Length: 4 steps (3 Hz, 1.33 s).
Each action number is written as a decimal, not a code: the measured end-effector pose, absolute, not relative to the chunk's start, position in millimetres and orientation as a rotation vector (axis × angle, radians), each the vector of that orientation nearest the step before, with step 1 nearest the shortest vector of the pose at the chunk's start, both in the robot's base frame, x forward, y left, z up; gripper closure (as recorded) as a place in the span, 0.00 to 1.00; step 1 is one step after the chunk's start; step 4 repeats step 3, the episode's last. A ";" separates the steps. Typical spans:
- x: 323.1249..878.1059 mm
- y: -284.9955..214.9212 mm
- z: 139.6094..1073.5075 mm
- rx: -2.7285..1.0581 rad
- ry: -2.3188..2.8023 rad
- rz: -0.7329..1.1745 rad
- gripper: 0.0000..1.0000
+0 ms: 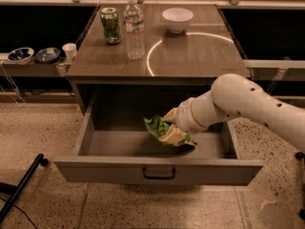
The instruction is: Place green rice chip bag into top drawer
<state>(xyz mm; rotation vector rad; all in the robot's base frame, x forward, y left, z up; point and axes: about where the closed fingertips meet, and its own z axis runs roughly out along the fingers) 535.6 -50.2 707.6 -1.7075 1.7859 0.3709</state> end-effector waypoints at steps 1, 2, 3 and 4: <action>535.6 -50.1 707.5 -1.708 1.786 0.371 0.06; 535.6 -50.1 707.5 -1.708 1.786 0.371 0.00; 533.0 -57.5 718.1 -1.697 1.757 0.372 0.00; 533.0 -57.5 718.1 -1.697 1.757 0.372 0.00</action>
Offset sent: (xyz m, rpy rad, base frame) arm 0.0000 0.0000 0.0000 0.0000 0.0000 0.0000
